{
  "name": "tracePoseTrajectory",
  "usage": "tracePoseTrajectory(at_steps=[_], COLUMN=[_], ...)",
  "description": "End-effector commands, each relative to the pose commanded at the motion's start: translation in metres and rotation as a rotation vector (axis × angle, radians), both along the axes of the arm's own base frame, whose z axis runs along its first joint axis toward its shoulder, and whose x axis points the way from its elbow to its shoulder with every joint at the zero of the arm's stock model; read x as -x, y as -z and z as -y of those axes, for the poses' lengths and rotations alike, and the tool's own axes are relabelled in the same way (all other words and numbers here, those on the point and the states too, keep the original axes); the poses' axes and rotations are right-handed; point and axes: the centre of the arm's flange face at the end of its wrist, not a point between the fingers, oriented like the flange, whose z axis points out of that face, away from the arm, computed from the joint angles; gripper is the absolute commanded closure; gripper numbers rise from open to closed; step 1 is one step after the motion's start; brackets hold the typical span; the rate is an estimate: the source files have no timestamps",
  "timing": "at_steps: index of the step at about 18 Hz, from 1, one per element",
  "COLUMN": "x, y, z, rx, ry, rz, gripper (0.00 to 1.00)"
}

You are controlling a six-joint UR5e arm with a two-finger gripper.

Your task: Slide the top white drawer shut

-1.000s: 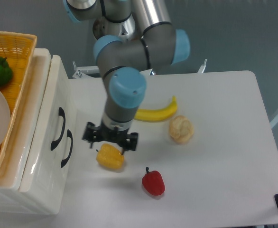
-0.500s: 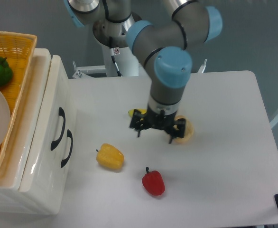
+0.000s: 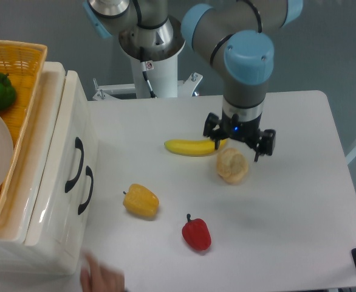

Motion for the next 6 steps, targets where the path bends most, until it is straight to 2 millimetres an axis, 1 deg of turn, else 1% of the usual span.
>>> tracePoseTrajectory(at_steps=[1,3,4,6], x=[0.006,0.008,0.013,0.015], y=[-0.001,-0.007,-0.010,-0.017], z=[0.009,0.018,0.029,0.042], rx=[0.002,0.003,0.006,0.010], ry=[-0.002,0.041,0.059,0.110], rz=[0.001,0.000,0.002,0.006], gripper=[0.00,0.00,0.00,0.00])
